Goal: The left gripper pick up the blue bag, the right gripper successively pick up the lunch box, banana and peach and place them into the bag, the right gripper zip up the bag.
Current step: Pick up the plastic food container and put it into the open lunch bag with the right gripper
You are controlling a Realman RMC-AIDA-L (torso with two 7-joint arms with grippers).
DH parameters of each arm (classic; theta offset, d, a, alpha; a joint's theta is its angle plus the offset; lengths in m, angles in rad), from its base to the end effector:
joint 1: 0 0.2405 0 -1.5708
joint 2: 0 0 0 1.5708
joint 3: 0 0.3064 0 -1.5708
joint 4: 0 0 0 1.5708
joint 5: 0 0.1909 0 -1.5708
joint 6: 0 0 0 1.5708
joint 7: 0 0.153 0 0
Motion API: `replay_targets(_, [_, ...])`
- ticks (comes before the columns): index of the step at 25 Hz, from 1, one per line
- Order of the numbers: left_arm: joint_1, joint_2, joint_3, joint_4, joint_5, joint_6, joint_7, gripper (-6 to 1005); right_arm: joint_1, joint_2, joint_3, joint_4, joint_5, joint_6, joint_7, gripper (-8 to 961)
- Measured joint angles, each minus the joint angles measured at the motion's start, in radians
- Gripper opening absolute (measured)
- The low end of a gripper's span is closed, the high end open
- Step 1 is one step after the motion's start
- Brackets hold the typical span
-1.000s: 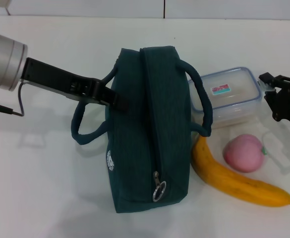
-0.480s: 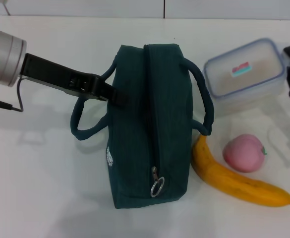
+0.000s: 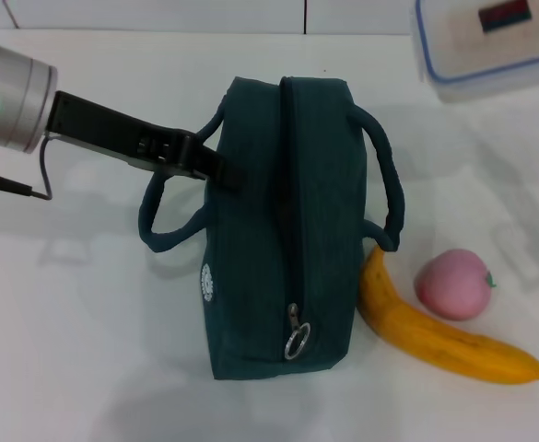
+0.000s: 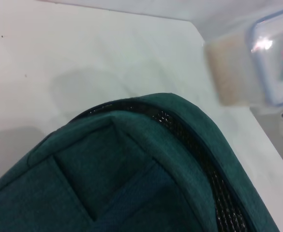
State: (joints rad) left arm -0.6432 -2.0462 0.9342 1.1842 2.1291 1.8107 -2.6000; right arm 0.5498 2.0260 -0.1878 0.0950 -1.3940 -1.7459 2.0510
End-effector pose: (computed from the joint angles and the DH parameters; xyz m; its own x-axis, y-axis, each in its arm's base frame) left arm -0.1992 0.3570 0.0101 0.5208 0.8403 0.1504 0.8401 -0.5358 0.0844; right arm 0.2782 0.3437 0.0175 -0.6834 -0.5143 -0.5180 -0.3610 -0.3787 0.8522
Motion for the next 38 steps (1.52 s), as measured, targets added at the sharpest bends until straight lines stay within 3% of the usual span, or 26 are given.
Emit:
replay_targets(4, [-0.012,-0.004,0.001,0.0,0.0,-0.002,-0.004,55,0.062,0.002,-0.007,0.01,-0.019,-0.056,-0.006,96])
replay_targets(15, [-0.051,-0.01,0.005,-0.039,0.005,-0.021,0.0,56,0.182,0.002,-0.018,0.02,-0.168,-0.021,-0.091,95])
replay_targets(23, [-0.052,-0.001,0.002,-0.04,0.005,-0.027,0.0,56,0.154,0.002,-0.048,0.01,-0.212,0.112,-0.164,95])
replay_targets(29, [-0.054,0.006,0.0,-0.04,0.005,-0.028,0.0,56,0.116,0.002,-0.07,-0.016,-0.213,0.119,-0.168,95])
replay_targets(38, [-0.077,0.007,0.0,-0.047,0.005,-0.036,0.0,57,0.149,0.002,-0.265,-0.031,-0.214,0.155,-0.26,95])
